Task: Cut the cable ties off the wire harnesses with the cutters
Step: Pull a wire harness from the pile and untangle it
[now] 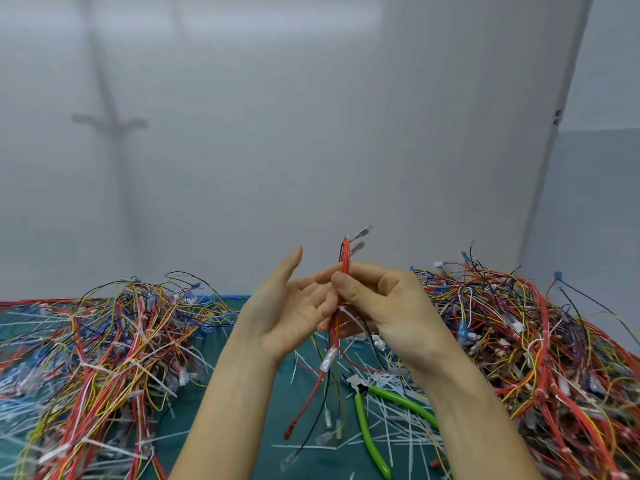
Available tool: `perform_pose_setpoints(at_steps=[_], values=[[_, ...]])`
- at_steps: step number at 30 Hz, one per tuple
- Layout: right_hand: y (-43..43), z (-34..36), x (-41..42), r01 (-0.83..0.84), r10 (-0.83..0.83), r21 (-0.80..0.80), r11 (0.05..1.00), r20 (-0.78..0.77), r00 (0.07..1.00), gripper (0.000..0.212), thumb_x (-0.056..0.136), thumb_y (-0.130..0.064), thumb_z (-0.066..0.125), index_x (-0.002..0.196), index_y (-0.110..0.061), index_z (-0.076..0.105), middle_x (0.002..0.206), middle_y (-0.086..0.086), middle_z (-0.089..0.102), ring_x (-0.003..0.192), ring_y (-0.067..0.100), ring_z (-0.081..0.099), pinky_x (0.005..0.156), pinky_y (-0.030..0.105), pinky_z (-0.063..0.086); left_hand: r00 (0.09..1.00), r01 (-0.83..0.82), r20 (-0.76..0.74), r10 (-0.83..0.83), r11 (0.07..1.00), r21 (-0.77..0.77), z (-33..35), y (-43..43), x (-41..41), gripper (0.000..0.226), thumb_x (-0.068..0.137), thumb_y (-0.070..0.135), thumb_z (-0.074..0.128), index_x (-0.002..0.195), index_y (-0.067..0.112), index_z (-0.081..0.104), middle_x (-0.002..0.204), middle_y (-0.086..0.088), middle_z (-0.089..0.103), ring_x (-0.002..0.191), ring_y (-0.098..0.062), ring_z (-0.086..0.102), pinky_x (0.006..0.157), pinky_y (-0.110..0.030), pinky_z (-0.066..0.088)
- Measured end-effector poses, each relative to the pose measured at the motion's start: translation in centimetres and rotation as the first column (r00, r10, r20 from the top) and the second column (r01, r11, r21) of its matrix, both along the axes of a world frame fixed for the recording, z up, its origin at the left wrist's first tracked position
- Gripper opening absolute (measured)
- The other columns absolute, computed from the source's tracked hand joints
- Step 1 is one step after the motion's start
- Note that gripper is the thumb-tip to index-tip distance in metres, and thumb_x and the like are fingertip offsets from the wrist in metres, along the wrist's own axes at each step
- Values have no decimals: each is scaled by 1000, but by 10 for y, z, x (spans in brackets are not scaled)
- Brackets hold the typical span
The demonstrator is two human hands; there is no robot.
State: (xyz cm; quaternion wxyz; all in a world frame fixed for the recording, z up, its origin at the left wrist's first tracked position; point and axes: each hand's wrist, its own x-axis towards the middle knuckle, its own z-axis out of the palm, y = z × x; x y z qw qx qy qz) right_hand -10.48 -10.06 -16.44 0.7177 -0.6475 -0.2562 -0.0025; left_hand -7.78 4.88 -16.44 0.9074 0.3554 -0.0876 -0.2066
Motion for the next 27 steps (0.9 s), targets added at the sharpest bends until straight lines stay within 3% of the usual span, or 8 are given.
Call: perform_pose_setpoints(at_steps=[3,5,6,7,11,15,18,27], values=[[0,-1,-1,-53,52,-26,998,-8,999,21,90,-24,62,98,-11,76,75,11,72,65,22,72,59,28,59,993,71,-85,-88,981,-181,-1,0,0,59,85,36,55,122,-11,54,95,-21,67,51,-28,67,37,-34,53],[0,-2,-1,-67,65,-67,996,-18,998,21,89,-26,63,97,-12,76,74,9,72,66,23,72,62,30,59,989,62,-111,-93,966,-252,-6,2,4,58,81,34,60,119,-10,58,112,-14,64,88,-19,66,65,-33,59],[0,-2,-1,-70,68,-82,994,-28,997,20,89,-26,63,96,-13,76,75,9,72,68,24,72,63,30,59,989,59,-113,-91,964,-259,-7,3,6,56,81,35,61,116,-9,61,115,-10,62,101,-12,56,81,-30,51],[-1,-3,0,-75,72,-98,992,-40,997,18,90,-25,64,95,-13,76,76,10,73,69,24,72,64,30,59,990,60,-111,-91,964,-258,-9,3,6,55,81,37,61,115,-7,63,116,-6,59,104,-8,47,83,-30,44],[-5,-8,3,-93,79,-231,969,-69,994,15,95,-17,63,93,-11,77,78,10,74,71,22,70,72,35,58,994,-35,-111,7,967,-251,-8,3,8,43,80,33,63,108,2,71,110,0,68,79,-9,64,66,-22,54],[-5,-13,5,-104,69,-411,906,-99,993,13,94,-20,66,96,-17,79,84,5,77,71,7,67,64,18,51,973,-228,-94,213,953,-198,-6,4,9,52,80,26,62,129,9,60,92,1,76,65,-6,65,61,-18,55],[-5,-16,7,-101,62,-488,867,-95,994,12,93,-23,68,97,-20,79,86,4,78,76,10,68,67,20,50,946,-325,-76,316,930,-175,-7,8,11,55,89,26,55,143,17,48,93,2,76,55,-5,60,58,-17,49],[-7,-19,10,-59,-8,-555,830,-117,993,14,91,-25,70,100,-18,78,87,3,78,73,7,65,66,22,51,911,-412,-76,405,897,-157,-9,22,12,21,104,18,41,120,8,50,98,-8,76,66,-10,73,50,-21,55]])
